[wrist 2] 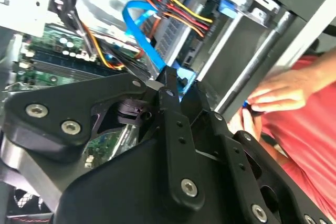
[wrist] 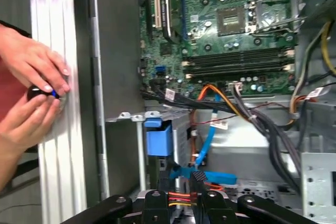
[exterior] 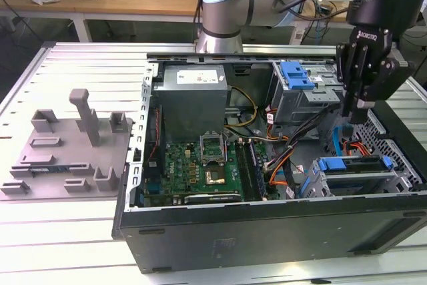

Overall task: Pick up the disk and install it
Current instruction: 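Insert the second disk wire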

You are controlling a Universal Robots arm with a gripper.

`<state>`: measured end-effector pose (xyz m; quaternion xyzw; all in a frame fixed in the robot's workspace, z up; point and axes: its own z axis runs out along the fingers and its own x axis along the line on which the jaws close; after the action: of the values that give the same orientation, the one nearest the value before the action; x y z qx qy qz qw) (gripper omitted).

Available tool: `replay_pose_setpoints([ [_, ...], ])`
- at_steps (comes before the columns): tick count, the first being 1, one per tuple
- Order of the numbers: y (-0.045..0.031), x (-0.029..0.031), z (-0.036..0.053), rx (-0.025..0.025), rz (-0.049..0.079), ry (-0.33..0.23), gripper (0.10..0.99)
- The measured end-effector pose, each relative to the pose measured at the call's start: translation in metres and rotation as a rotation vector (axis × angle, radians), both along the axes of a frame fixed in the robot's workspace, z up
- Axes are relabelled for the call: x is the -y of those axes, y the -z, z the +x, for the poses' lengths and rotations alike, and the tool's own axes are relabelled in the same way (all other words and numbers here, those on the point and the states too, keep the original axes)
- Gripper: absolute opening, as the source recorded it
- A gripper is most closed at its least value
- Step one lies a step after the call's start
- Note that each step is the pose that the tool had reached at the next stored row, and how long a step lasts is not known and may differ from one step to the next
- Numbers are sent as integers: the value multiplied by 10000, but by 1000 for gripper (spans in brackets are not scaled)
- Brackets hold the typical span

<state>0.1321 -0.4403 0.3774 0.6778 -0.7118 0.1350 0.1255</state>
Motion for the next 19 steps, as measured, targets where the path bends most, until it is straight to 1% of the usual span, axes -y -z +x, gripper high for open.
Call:
replay_pose_setpoints([
  [1,1,0,0,24,-116,52,302],
  [3,8,0,-2,61,-264,187,302],
  [5,21,0,-2,74,-310,390,302],
  [9,47,0,-2,101,-344,805,302],
  [11,61,0,-3,122,-403,998,302],
  [12,65,0,-3,133,-457,1024,302],
  [13,67,0,-2,146,-564,1035,302],
  [14,71,0,-2,161,-698,1042,302],
  [15,74,0,-2,169,-755,1051,302],
  [16,82,-1,-2,173,-795,1066,302],
  [17,102,-6,-2,173,-804,1083,302],
  [19,162,-28,-3,172,-810,1108,302],
])
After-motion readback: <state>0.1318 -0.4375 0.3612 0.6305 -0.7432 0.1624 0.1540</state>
